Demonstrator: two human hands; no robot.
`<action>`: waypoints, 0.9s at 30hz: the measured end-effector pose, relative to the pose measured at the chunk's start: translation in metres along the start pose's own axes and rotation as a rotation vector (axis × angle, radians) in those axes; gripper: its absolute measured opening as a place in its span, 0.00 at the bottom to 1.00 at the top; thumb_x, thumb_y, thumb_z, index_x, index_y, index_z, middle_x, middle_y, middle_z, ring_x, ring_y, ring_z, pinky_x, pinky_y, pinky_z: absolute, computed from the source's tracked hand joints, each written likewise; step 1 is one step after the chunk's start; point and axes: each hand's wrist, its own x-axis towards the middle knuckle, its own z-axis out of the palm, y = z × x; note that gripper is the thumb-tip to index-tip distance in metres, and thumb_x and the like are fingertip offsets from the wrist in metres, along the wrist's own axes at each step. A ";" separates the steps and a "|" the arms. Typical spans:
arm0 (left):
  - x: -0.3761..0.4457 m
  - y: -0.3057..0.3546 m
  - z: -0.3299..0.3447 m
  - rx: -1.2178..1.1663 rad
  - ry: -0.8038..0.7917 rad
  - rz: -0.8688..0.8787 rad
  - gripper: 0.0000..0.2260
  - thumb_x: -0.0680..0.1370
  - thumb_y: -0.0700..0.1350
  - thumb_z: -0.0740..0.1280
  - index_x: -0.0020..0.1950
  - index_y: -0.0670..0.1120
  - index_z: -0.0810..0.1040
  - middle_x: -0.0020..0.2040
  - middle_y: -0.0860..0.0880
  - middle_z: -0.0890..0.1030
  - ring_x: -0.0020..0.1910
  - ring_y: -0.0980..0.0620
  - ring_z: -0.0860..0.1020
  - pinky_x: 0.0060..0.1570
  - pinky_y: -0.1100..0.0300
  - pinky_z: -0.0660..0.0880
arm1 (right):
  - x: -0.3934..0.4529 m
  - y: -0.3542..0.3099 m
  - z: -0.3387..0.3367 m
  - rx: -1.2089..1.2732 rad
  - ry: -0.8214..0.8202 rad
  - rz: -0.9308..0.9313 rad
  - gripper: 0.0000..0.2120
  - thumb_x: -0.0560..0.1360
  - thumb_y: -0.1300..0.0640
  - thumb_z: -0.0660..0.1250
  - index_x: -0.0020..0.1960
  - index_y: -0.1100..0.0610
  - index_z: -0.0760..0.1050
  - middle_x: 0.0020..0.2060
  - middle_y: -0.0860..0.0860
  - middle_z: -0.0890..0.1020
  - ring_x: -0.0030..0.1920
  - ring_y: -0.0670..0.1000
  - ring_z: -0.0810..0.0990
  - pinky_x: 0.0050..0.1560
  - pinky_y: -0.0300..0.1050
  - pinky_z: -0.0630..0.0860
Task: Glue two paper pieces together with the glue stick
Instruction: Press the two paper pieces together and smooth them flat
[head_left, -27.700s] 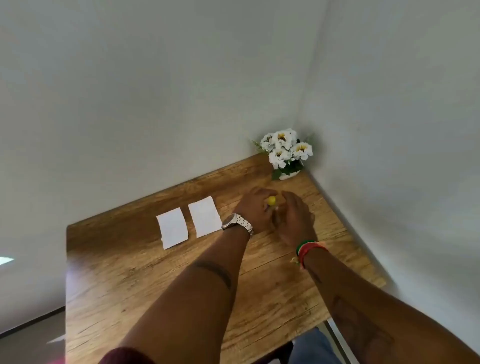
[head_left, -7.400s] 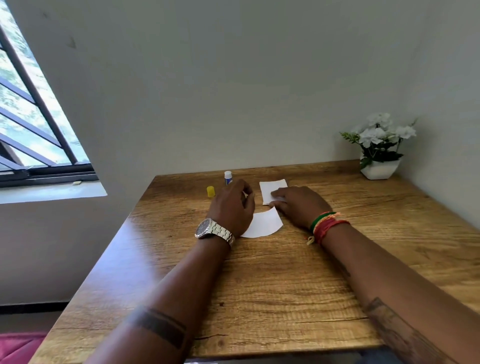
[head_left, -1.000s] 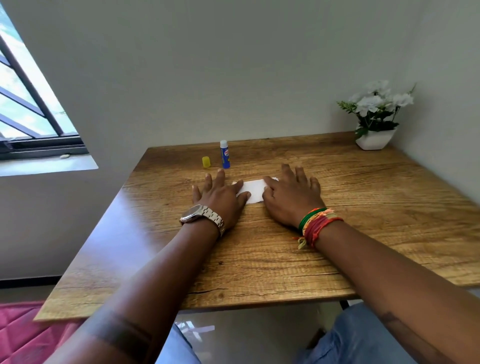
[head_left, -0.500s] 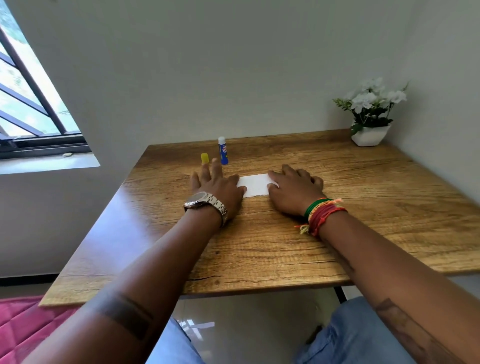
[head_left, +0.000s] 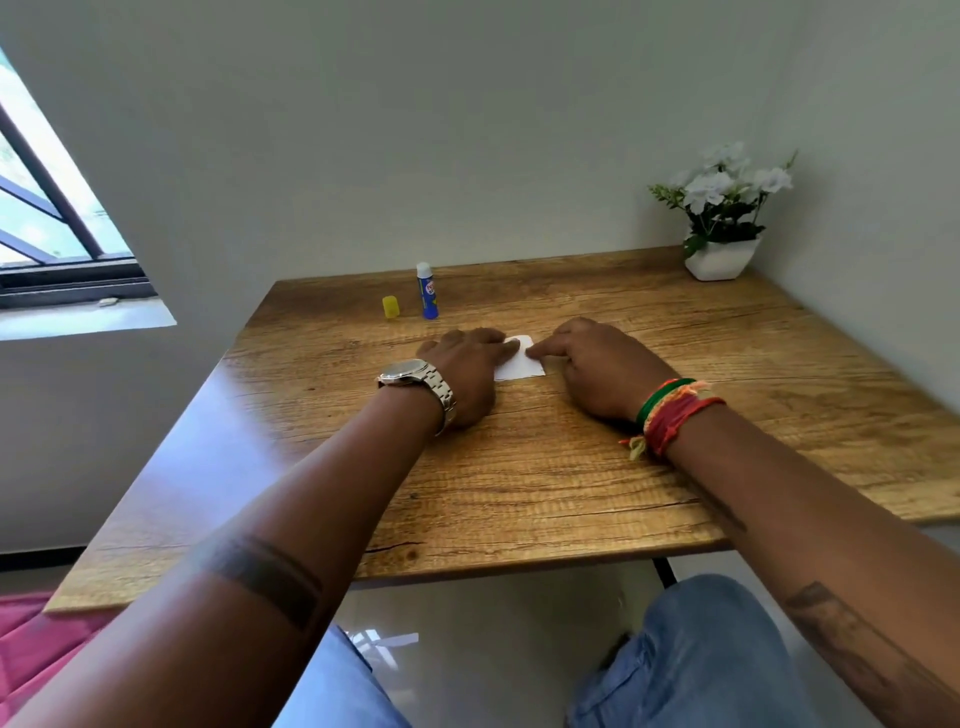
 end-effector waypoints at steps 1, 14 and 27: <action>0.000 0.001 0.000 -0.004 -0.011 -0.002 0.33 0.76 0.47 0.63 0.80 0.60 0.57 0.80 0.55 0.60 0.76 0.42 0.62 0.70 0.39 0.61 | -0.005 0.002 0.000 0.008 -0.001 -0.022 0.23 0.81 0.60 0.58 0.72 0.43 0.75 0.70 0.51 0.74 0.67 0.55 0.73 0.67 0.55 0.73; -0.006 0.004 -0.006 -0.081 -0.030 -0.030 0.32 0.78 0.43 0.62 0.80 0.61 0.57 0.81 0.57 0.58 0.77 0.42 0.59 0.72 0.40 0.59 | -0.010 -0.005 -0.017 0.102 0.071 0.011 0.17 0.79 0.59 0.60 0.58 0.48 0.84 0.60 0.52 0.80 0.53 0.50 0.76 0.52 0.44 0.70; -0.034 -0.030 0.003 -0.260 0.166 -0.260 0.19 0.82 0.55 0.59 0.73 0.56 0.73 0.76 0.46 0.69 0.73 0.43 0.68 0.70 0.47 0.67 | 0.030 -0.029 0.009 -0.124 0.068 0.030 0.12 0.81 0.43 0.61 0.59 0.46 0.77 0.61 0.50 0.78 0.62 0.57 0.75 0.59 0.60 0.75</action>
